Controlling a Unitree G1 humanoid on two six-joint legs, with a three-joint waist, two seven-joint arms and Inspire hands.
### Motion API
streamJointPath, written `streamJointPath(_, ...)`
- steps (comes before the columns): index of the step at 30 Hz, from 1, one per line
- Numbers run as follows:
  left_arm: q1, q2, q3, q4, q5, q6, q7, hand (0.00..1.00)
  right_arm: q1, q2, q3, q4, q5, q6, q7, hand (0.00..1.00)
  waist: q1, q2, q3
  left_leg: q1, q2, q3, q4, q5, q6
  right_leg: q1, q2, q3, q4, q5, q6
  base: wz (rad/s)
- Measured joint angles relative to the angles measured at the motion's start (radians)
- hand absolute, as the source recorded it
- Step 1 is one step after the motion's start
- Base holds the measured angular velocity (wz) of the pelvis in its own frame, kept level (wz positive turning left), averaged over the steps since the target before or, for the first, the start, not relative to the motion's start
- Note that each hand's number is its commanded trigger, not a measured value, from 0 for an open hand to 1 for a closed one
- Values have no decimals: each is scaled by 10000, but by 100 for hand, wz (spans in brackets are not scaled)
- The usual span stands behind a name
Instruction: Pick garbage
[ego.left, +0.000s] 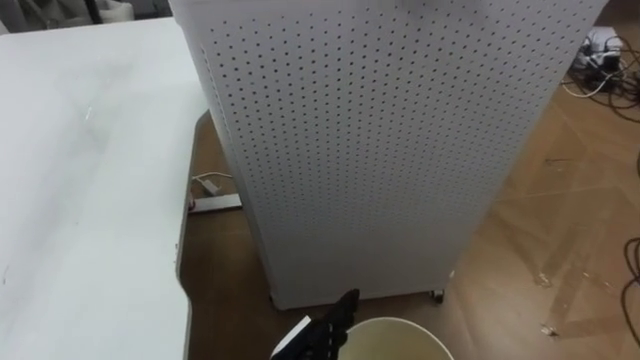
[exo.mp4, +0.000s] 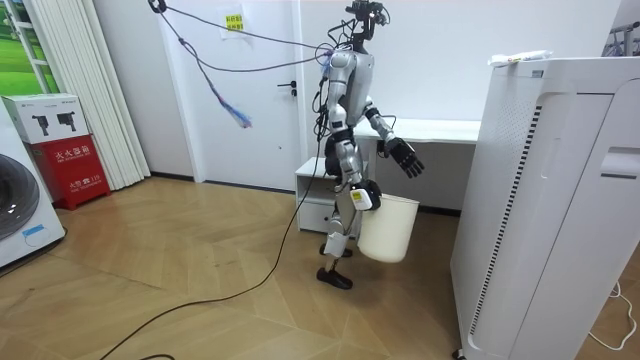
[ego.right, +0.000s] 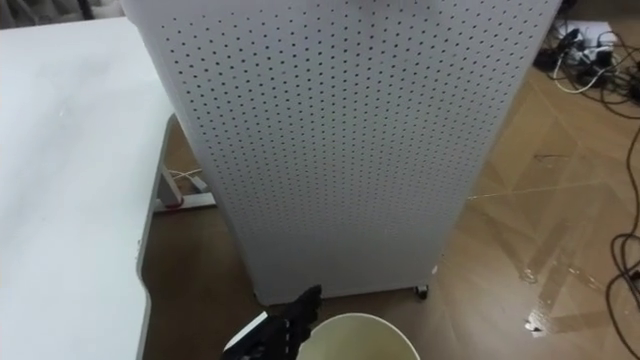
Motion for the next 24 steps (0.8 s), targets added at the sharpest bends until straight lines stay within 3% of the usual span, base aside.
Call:
streamJointPath(8,237,362,-1,22,20,0,-38,0,180,6,70,-138,-66,-2,0,100,18,-92,-8,10,30,202,299,-4,-7,-160,-71,-108,448,-104,-133,-5)
streamJointPath(11,353,375,23,219,27,70,-40,0,186,17,307,-247,-94,-1,2,100,100,-248,13,-148,66,467,1215,-112,-157,-346,-193,-87,965,-439,-260,-29)
streamJointPath(14,354,258,154,668,138,102,-43,0,272,-9,311,-250,-72,-5,70,100,296,-303,-5,-490,206,476,2663,-123,-177,-339,-75,331,1340,-773,-414,-39)
streamJointPath(16,380,205,356,1023,172,105,-44,0,322,-16,411,-254,-109,-4,110,100,426,-316,-13,-904,380,367,3754,-118,-181,-348,224,936,1583,-815,-649,-47)
streamJointPath(17,382,211,392,1061,219,108,-45,0,349,-21,412,-258,-134,-5,114,100,491,-294,-24,-1104,413,239,4100,-99,-207,-331,355,1149,1634,-822,-729,-27)
streamJointPath(18,381,193,414,1084,240,108,-63,0,482,-79,398,-297,-145,-6,113,100,496,-341,-24,-1553,241,-246,4431,-264,-333,-315,504,1511,1711,-877,-819,0)
streamJointPath(19,318,119,416,1075,207,87,-90,0,663,-195,368,-408,-99,-6,99,100,529,-361,-43,-2010,-143,-592,4095,-327,-328,-355,538,1780,1781,-945,-817,3)
streamJointPath(20,315,89,427,1074,207,45,-91,0,706,-215,362,-415,-100,-6,87,100,588,-377,-46,-2225,-245,-674,3792,-306,-336,-363,544,1917,1785,-962,-796,-27)
streamJointPath(21,331,83,444,1083,223,-24,-114,0,769,-255,357,-413,-103,-2,34,100,834,-393,-56,-2537,-433,-677,2884,-144,-372,-360,625,2246,1777,-968,-781,-55)
streamJointPath(22,401,85,568,1094,225,-46,-130,0,788,-349,358,-411,-109,7,-22,100,930,-367,-73,-2686,-459,-772,1805,243,-385,-346,697,2289,1793,-1017,-760,-60)
streamJointPath(23,419,90,641,1132,239,-51,-132,0,791,-319,364,-409,-117,8,-31,100,958,-378,-74,-2759,-458,-875,1439,623,-313,-333,733,2306,1857,-1074,-764,-61)
streamJointPath(24,520,101,777,1245,324,-51,-132,0,839,-240,410,-423,-139,16,-28,100,1016,-466,-167,-2720,-461,-924,1347,1006,-200,-349,769,2402,1994,-1263,-636,-53)
